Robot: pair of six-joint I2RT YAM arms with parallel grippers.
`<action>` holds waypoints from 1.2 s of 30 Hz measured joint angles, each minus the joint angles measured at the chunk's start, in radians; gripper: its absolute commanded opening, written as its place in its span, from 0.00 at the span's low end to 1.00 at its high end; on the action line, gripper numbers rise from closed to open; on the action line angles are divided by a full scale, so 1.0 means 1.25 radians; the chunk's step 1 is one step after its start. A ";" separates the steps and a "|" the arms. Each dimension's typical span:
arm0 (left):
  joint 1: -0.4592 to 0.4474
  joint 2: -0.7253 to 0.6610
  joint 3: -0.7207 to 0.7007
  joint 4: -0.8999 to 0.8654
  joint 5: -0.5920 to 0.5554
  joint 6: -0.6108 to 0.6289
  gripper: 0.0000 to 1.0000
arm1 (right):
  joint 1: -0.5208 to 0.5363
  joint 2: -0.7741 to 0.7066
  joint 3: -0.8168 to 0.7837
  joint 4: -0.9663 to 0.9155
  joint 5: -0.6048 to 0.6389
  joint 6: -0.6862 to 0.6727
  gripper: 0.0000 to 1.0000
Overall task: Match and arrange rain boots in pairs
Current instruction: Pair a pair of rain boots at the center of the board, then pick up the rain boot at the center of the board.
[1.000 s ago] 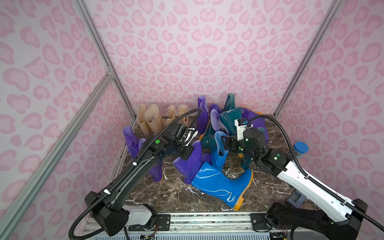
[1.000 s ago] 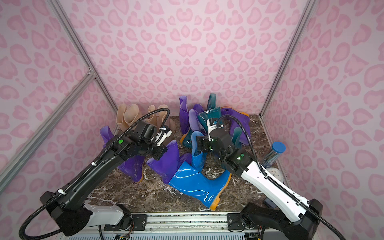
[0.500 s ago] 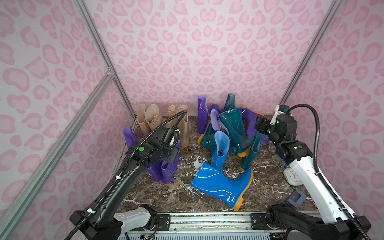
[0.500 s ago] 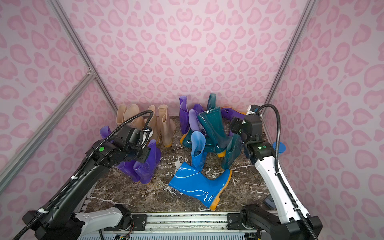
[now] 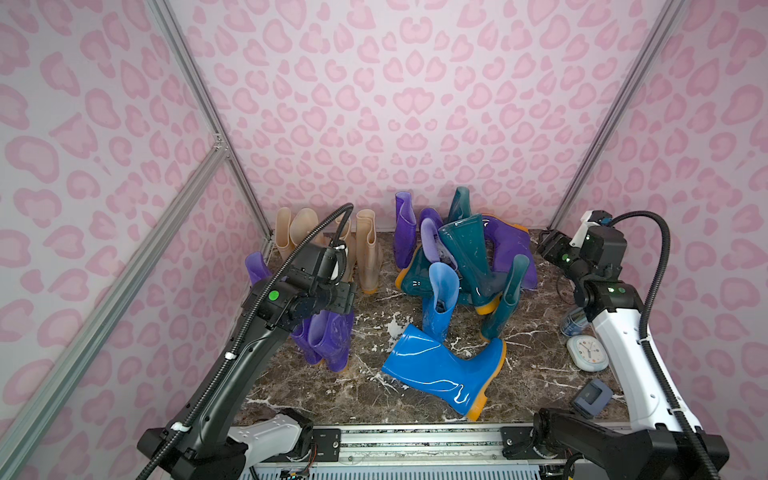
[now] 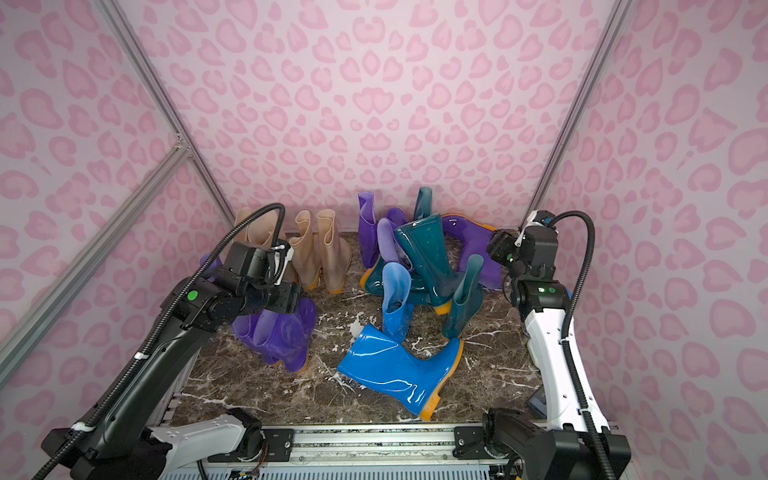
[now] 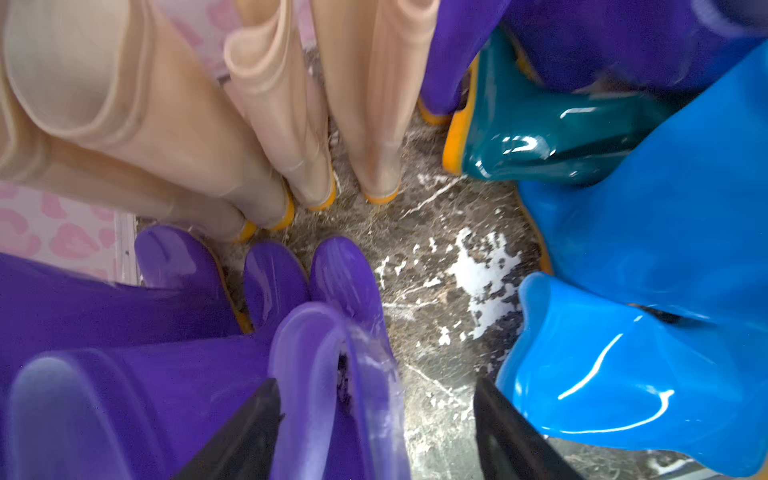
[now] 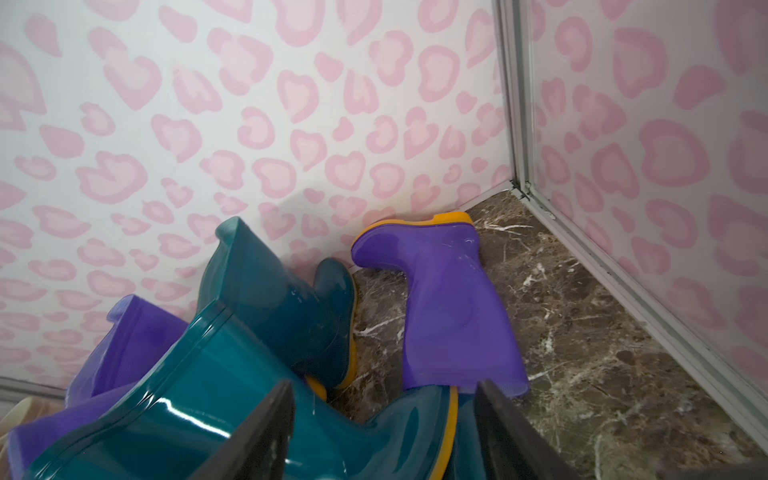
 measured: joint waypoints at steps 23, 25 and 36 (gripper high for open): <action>-0.276 0.323 0.137 0.211 0.226 -0.058 0.87 | 0.502 -0.139 -0.055 -0.061 0.162 -0.035 0.75; -0.273 0.283 0.105 0.228 0.222 -0.061 0.89 | 0.594 -0.167 -0.088 -0.073 0.220 -0.034 0.74; -0.279 0.364 0.102 0.275 0.272 -0.085 1.00 | 1.016 -0.305 -0.283 -0.118 0.514 0.035 0.75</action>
